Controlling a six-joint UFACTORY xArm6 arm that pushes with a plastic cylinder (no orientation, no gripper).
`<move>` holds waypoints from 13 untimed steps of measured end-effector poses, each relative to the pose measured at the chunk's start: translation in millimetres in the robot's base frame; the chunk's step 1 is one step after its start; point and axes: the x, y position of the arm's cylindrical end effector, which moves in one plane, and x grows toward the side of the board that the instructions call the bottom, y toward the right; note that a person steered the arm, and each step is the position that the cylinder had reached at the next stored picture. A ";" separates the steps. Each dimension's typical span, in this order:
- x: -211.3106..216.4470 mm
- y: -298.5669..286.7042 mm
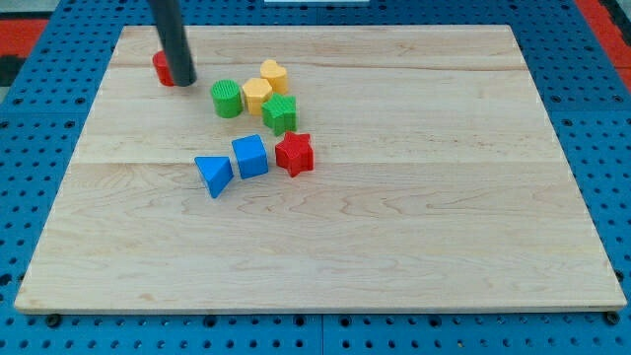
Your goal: Move the red circle a little bit right
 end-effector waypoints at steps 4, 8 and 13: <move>-32.9 -96.6; -37.0 -112.7; -23.4 -65.9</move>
